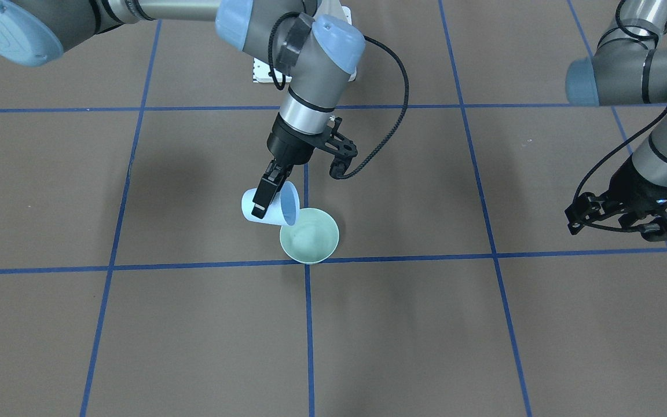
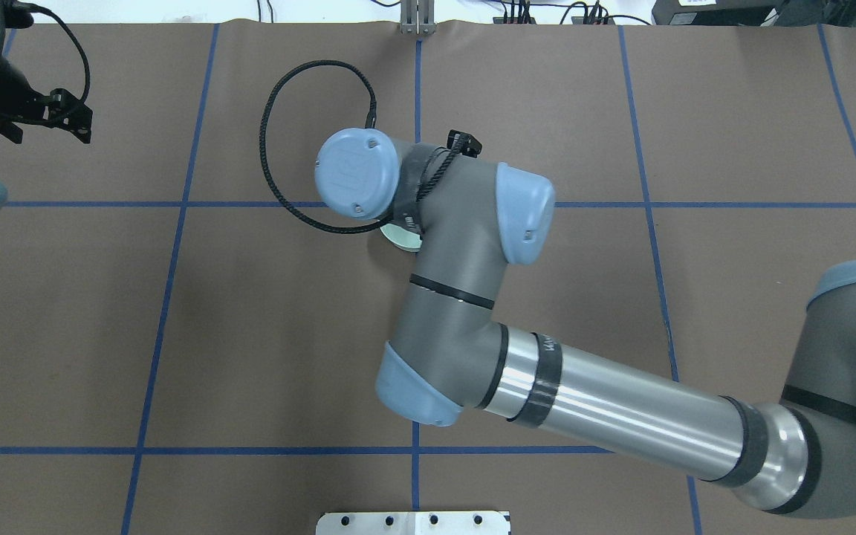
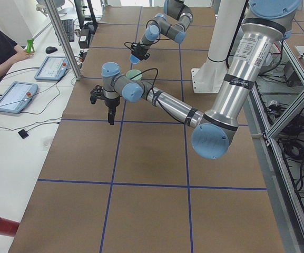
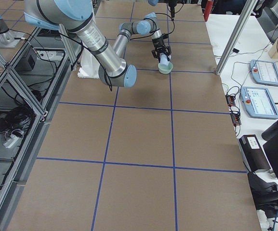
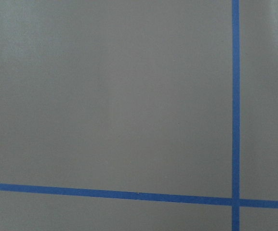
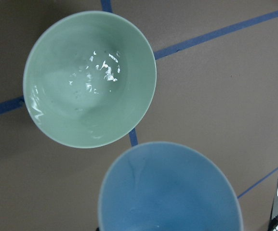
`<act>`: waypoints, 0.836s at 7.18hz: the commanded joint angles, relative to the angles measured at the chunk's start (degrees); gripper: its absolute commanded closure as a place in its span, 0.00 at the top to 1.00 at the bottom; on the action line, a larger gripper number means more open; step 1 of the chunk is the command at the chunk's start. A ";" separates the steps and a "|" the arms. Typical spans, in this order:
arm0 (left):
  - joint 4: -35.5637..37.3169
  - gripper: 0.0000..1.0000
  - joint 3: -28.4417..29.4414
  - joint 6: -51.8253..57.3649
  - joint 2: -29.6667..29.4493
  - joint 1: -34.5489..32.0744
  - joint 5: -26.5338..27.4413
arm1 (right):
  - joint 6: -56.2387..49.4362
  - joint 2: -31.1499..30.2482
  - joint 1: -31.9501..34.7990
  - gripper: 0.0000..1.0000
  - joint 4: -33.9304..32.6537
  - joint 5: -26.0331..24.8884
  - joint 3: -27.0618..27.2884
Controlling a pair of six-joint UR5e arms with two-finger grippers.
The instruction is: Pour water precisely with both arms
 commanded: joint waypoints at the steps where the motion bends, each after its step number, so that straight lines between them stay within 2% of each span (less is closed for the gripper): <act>1: 0.12 1.00 -0.59 -0.29 -0.12 -0.06 0.07 | 18.64 -12.34 4.94 0.00 14.62 10.46 12.37; 2: 0.12 1.00 -0.68 -0.37 -0.21 -0.06 -0.02 | 19.61 -15.98 8.36 0.00 17.14 14.53 15.03; 4: 0.29 1.00 -1.47 -0.46 -0.21 -0.06 -0.02 | 19.62 -24.75 14.87 0.00 17.34 13.96 22.57; 5: 0.29 1.00 -1.73 -0.55 -0.21 -0.06 -0.02 | 19.80 -28.29 17.77 0.00 17.34 13.17 24.71; 6: 0.47 1.00 -2.08 -0.64 -0.21 -0.06 -0.02 | 23.37 -34.06 18.76 0.00 17.95 9.34 27.60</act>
